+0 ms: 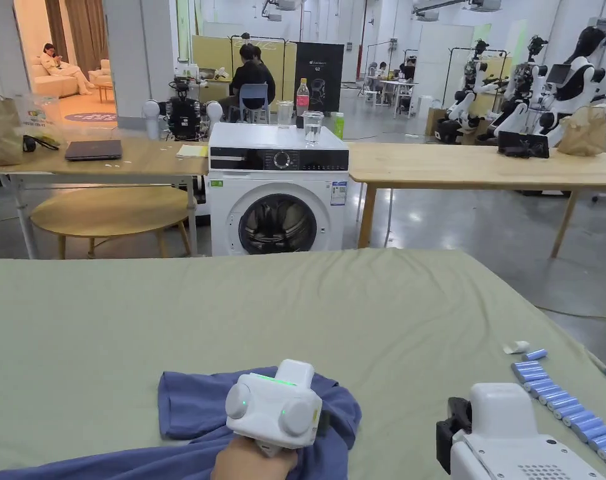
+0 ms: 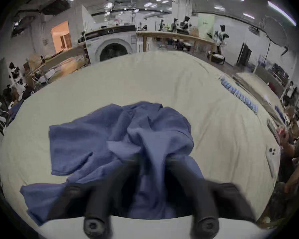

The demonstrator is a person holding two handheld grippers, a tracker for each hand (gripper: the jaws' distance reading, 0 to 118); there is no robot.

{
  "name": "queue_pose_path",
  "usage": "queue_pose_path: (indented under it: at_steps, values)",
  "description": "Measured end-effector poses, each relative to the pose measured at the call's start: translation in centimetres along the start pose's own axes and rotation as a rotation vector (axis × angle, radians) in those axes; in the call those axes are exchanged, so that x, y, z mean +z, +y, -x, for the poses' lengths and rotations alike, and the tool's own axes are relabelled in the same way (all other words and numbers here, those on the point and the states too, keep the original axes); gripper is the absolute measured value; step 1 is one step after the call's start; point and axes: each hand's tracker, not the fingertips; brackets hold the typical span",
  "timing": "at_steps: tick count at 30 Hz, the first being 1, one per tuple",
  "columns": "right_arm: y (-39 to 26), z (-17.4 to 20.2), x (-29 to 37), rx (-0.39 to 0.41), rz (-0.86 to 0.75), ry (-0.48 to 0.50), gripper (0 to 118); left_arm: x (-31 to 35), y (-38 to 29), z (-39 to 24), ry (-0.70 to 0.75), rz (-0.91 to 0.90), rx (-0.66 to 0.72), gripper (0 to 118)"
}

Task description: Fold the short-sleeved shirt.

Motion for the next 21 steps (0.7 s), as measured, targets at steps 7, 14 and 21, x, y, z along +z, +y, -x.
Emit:
queue_pose_path:
  at_steps: [7, 14, 21]
  values:
    - [0.9, 3.5, 2.0, 0.034, -0.041, 0.099, 0, 18.6, -4.2, 5.2, 0.158, -0.306, -0.060, 115]
    - [0.3, 7.0, 4.4, 0.009, -0.098, 0.226, 0, 36.9, -19.0, 11.1, 0.398, -0.461, 0.091, 115]
    - [-0.1, 8.8, 5.9, 0.006, -0.088, 0.233, 0, 37.8, -23.2, 14.3, 0.406, -0.354, 0.215, 0]
